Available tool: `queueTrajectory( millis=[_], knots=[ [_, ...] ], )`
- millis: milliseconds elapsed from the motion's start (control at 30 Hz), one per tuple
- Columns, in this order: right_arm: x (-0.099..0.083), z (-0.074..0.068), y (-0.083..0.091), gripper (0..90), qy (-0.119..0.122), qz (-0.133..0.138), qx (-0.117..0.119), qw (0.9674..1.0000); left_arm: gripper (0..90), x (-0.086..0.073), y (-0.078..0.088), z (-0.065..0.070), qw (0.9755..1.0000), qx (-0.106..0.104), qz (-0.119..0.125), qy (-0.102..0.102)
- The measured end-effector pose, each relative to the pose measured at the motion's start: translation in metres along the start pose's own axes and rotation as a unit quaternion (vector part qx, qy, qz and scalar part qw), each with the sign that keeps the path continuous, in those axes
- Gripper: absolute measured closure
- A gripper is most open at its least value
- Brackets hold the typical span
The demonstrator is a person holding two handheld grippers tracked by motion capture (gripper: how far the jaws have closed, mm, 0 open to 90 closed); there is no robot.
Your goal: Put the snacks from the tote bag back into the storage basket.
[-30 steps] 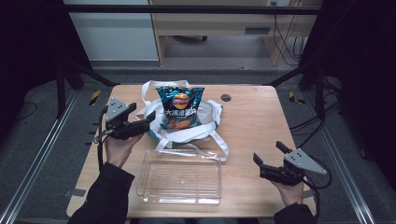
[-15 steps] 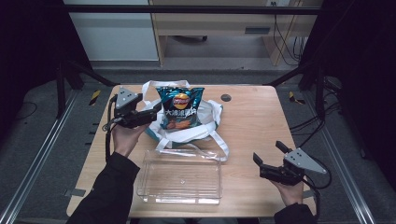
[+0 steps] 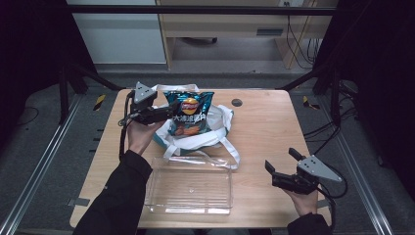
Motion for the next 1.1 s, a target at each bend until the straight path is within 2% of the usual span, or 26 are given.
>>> queueTrajectory(
  millis=[200, 567, 933, 1033, 1100],
  knots=[
    [-0.001, 0.000, -0.001, 6.7, 0.001, -0.003, 0.001, 1.0000, 21.1, -0.006, -0.012, -0.006, 0.9999, 0.008, -0.008, 0.009],
    [-0.002, 0.000, -0.002, 6.6, 0.001, -0.007, 0.003, 1.0000, 19.1, -0.015, -0.031, -0.008, 0.9997, 0.012, -0.015, 0.013],
    [-0.004, 0.000, -0.004, 6.3, -0.001, -0.013, 0.004, 0.9999, 17.8, -0.027, -0.049, -0.017, 0.9990, 0.025, -0.030, 0.021],
    [-0.005, 0.001, -0.004, 6.3, -0.001, -0.015, 0.005, 0.9999, 18.7, -0.030, -0.054, -0.018, 0.9987, 0.012, -0.032, 0.038],
    [-0.005, 0.001, -0.004, 6.2, -0.001, -0.015, 0.006, 0.9999, 20.0, -0.033, -0.056, -0.018, 0.9986, 0.007, -0.033, 0.040]
  ],
)
Point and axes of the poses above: each handheld gripper's, and its own axes: y roughly backward along the jaws, x roughly out of its top, z roughly to its right, the point moved 7 cm from there along -y, roughly forward along the jaws, and after that the axes turned 6 degrees about y, right-handed, at the moved point
